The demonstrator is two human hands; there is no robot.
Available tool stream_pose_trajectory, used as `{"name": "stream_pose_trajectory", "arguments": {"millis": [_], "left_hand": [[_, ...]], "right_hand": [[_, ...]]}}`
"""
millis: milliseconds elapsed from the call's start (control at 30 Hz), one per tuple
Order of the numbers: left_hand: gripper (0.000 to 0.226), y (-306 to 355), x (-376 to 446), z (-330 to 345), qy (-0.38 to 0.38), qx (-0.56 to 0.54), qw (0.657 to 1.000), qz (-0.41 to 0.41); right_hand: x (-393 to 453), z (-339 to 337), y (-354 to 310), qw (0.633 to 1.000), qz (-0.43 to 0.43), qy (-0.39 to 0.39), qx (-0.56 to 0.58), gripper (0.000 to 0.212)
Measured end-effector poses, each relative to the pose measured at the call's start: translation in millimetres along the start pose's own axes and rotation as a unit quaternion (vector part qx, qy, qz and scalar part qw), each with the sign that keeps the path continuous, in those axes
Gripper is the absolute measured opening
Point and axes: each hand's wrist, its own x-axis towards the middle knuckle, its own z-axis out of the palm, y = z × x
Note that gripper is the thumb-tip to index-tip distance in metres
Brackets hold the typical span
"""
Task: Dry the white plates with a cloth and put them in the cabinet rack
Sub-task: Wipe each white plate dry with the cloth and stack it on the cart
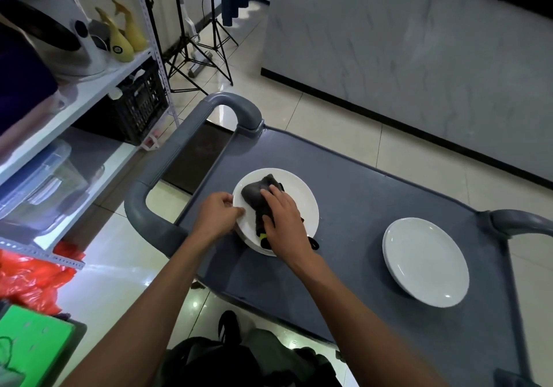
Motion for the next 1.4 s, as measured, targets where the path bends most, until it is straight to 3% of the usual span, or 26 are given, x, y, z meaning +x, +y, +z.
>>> {"name": "stream_pose_trajectory", "arguments": {"millis": [233, 500, 933, 1100, 1400], "left_hand": [[0.011, 1, -10, 0, -0.043, -0.03, 0.998, -0.028], [0.034, 17, -34, -4, -0.138, -0.249, 0.955, -0.087], [0.045, 40, -45, 20, -0.19, -0.257, 0.947, -0.024], [0.046, 57, -53, 40, -0.212, -0.266, 0.94, 0.009], [0.047, 91, -77, 75, -0.185, -0.275, 0.942, 0.043]], "right_hand": [[-10, -2, -3, 0.999, -0.01, 0.02, 0.027, 0.054], [-22, -8, -4, 0.998, -0.028, 0.044, 0.042, 0.053], [-33, -35, 4, 0.993, -0.071, 0.082, 0.037, 0.047], [-26, -65, 20, 0.985, -0.098, 0.144, 0.0, 0.051], [-16, -131, 78, 0.968, -0.034, 0.249, -0.015, 0.042]]}}
